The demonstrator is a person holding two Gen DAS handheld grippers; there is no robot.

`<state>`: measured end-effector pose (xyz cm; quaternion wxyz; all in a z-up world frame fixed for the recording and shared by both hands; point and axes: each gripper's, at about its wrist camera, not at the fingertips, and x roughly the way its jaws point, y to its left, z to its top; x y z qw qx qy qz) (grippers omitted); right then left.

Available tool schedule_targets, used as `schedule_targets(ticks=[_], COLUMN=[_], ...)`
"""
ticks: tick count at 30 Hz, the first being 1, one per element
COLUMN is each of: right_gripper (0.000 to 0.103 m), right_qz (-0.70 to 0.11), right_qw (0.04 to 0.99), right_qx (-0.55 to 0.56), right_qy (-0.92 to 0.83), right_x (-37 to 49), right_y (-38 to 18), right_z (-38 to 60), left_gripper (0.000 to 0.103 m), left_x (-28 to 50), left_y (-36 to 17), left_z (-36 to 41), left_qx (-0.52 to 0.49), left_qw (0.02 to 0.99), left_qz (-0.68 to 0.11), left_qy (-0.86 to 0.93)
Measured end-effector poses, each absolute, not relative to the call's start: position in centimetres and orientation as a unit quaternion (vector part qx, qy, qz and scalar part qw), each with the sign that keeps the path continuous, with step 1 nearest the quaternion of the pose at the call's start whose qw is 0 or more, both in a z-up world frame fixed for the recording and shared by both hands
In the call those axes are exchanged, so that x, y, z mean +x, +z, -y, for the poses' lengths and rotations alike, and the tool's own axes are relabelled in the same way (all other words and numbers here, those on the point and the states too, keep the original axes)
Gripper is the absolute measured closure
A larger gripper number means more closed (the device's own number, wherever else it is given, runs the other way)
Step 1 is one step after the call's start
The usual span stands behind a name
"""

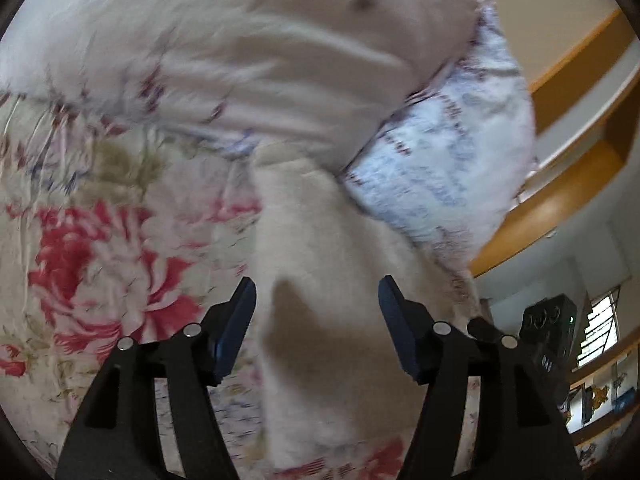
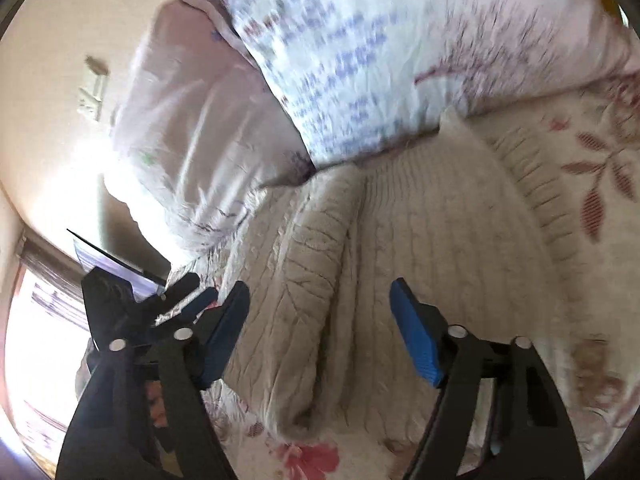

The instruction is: Fold small clothes

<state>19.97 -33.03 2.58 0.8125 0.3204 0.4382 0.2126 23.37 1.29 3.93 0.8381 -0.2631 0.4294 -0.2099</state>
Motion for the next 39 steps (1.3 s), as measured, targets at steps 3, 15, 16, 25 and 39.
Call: schedule_targets(ticks=[3, 15, 16, 25, 39], right_gripper=[0.035, 0.059, 0.068, 0.086, 0.086], right_qz=[-0.466, -0.462, -0.46, -0.423, -0.397], right_qw=[0.793, 0.766, 0.769, 0.841, 0.91], right_qx=[0.33, 0.381, 0.381, 0.273, 0.105], right_qy=[0.216, 0.233, 0.227, 0.2, 0.049], right_x=[21.3, 24.3, 24.8, 24.6, 21.4], right_y=[1.1, -0.8, -0.8, 2.8, 5.3], right_z=[31.7, 29.8, 29.6, 28.3, 33.9], left_gripper=[0.04, 0.038, 0.037, 0.031, 0.03], left_x=[23.7, 23.2, 23.3, 23.2, 22.1], left_y=[2.6, 0.5, 0.6, 0.9, 1.9], left_z=[-1.2, -0.1, 0.0, 0.3, 4.2], left_qx=[-0.256, -0.255, -0.255, -0.274, -0.247], left_qw=[0.827, 0.806, 0.806, 0.798, 0.792], left_qz=[-0.451, -0.476, -0.477, -0.478, -0.479], left_qy=[-0.217, -0.241, -0.24, -0.244, -0.286])
